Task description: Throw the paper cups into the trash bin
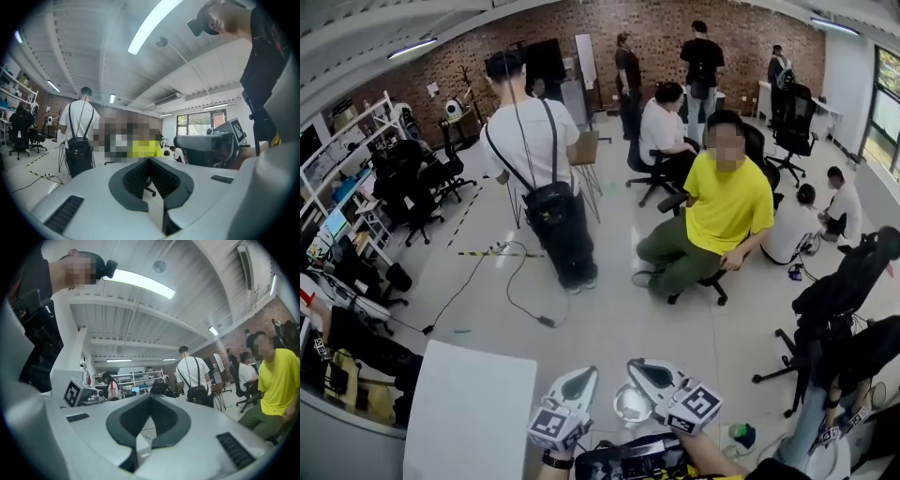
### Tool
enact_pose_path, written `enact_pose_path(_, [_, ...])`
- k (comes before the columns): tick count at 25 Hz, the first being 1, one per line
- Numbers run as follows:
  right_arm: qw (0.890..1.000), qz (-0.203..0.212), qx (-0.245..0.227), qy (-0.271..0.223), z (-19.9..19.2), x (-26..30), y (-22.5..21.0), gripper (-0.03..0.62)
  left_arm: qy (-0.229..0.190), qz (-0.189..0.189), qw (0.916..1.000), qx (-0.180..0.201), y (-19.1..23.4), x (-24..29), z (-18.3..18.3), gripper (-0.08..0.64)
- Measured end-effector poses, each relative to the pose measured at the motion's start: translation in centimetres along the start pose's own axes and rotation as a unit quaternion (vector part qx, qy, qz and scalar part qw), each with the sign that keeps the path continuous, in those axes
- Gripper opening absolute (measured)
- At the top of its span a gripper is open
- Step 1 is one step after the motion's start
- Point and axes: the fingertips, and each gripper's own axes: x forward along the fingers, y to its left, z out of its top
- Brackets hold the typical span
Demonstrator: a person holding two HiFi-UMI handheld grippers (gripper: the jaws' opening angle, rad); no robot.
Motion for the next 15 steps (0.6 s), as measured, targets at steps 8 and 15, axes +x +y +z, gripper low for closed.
enact_pose_path(8, [0.999,-0.021,0.018,0.016,-1.2,0.3,-1.2,0.0,0.0,-0.012,0.9999,-0.005,1.3,0.2,-1.8,0.002])
enact_pose_path(15, [0.999,-0.04,0.02,0.021,-1.4,0.0,-3.0,0.0,0.009,-0.015,0.9997,-0.017,1.5,-0.4,-2.3,0.002])
